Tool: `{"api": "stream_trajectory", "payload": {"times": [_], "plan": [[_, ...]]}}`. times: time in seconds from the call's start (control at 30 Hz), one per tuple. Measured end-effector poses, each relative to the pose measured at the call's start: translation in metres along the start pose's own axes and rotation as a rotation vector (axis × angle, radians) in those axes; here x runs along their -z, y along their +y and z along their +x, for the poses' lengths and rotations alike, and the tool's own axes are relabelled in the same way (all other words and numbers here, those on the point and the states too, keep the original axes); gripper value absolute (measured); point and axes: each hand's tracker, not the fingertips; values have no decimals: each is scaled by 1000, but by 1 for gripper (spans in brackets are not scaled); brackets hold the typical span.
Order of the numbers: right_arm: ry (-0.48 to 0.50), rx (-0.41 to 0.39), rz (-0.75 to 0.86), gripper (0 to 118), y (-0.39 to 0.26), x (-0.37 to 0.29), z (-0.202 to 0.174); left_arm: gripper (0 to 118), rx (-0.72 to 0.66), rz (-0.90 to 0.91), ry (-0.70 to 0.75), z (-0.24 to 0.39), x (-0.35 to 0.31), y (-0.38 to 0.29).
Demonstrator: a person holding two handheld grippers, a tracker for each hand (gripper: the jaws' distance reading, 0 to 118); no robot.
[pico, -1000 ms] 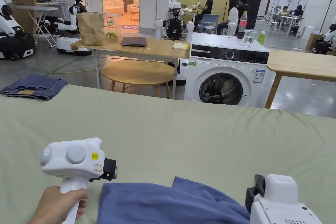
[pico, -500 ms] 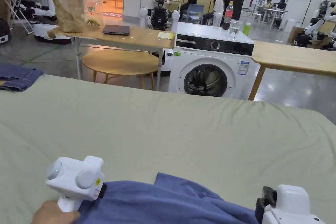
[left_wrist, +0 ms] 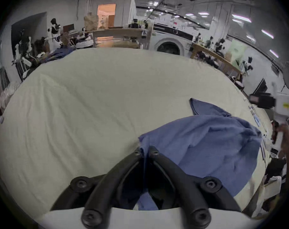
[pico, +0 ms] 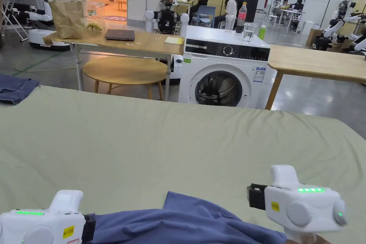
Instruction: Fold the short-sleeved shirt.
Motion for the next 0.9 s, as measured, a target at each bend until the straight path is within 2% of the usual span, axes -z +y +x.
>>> {"api": "stream_trajectory", "payload": {"times": [0.23,0.37,0.5,0.53,0.57,0.63,0.7,0.8,0.9], "plan": [[115,-44,-270,67,3,75,-18,0,-23,-3,-11,-7,-6,-5],[124,-40,-426,67,-15,108,-28,0,-33,-10,-6,-9,-5,-7],[75,-60,-375,63,-18,102,-39,0,-32,-21,-5,-7,-4,-10],[75,-69,-370,56,-19,99,-41,0,-29,-23,-3,-6,-3,-11],[81,-75,-367,43,-18,98,-42,0,-24,-26,-4,-5,-2,-12],[69,-104,-356,1,-17,95,-43,0,-23,-32,-2,-4,0,-12],[73,-117,-350,1,-19,91,-40,0,-37,-28,-8,-4,-1,-13],[93,-74,-307,1,-20,78,-29,0,-42,-6,-6,-3,-8,-8],[56,-39,-196,1,-13,52,-16,0,-35,24,-4,-5,-20,4]]}}
